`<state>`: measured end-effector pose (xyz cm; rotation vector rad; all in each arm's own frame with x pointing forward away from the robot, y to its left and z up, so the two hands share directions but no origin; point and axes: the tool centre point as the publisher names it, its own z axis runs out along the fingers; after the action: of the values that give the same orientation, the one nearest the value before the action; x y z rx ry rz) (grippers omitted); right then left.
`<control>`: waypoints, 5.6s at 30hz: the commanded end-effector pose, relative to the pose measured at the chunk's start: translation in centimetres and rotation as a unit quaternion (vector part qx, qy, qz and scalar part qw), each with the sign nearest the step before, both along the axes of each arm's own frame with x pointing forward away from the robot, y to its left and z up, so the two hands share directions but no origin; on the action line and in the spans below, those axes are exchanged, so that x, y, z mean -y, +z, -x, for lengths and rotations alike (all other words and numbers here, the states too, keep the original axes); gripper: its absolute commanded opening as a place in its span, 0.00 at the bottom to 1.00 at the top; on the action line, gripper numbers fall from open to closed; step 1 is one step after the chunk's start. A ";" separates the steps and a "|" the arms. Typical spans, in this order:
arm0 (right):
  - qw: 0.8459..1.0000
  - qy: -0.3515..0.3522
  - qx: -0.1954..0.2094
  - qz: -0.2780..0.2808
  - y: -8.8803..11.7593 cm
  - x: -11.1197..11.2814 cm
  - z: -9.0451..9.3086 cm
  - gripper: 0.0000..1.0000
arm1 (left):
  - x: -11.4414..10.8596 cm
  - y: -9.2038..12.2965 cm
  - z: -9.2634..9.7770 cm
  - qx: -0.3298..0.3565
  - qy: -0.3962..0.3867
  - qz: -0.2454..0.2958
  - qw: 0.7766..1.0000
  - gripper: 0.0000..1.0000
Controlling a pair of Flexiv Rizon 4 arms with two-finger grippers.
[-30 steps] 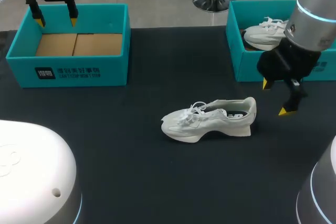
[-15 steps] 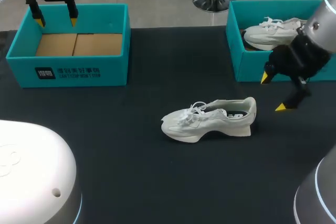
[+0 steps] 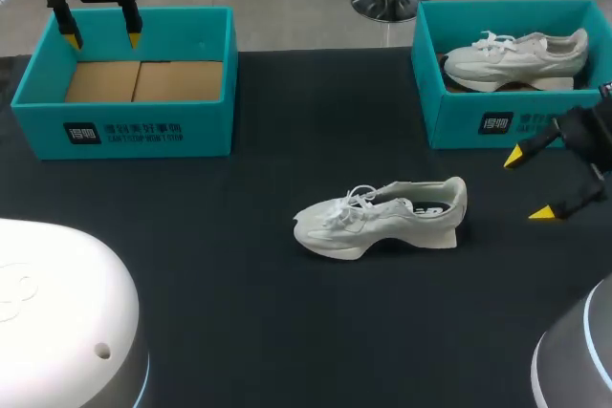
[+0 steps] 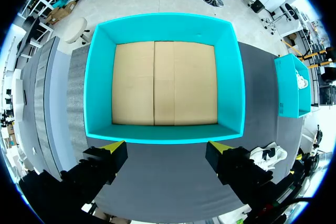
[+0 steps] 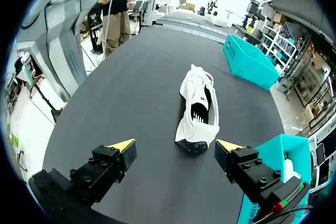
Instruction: Take the shoe out of the shoebox, open the shoe tongue, remove and reinsert the insole, then place the shoe into the shoebox
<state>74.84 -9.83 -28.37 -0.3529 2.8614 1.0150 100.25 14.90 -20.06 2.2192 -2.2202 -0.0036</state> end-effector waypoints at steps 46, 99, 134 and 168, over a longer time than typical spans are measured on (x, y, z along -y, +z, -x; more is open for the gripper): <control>0.977 -0.098 -0.054 -0.179 -7.6 -0.2 -4.5 1.00 | 0.0 0.0 0.1 0.000 0.000 0.000 1.000 1.00; 0.958 -0.094 -0.057 -0.264 -12.5 -6.6 -5.5 1.00 | 0.0 0.0 0.1 0.000 0.000 0.000 1.000 1.00; 0.954 -0.088 -0.090 -0.272 -14.3 -9.5 -5.4 1.00 | 0.0 0.0 0.1 0.000 0.000 0.000 1.000 1.00; 0.953 -0.088 -0.092 -0.275 -15.0 -9.7 -5.2 0.00 | 0.0 0.0 0.1 0.000 0.000 0.000 1.000 1.00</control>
<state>80.03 -0.32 -42.99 0.0452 2.5298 1.8083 100.25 14.90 -20.06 2.2192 -2.2202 -0.0036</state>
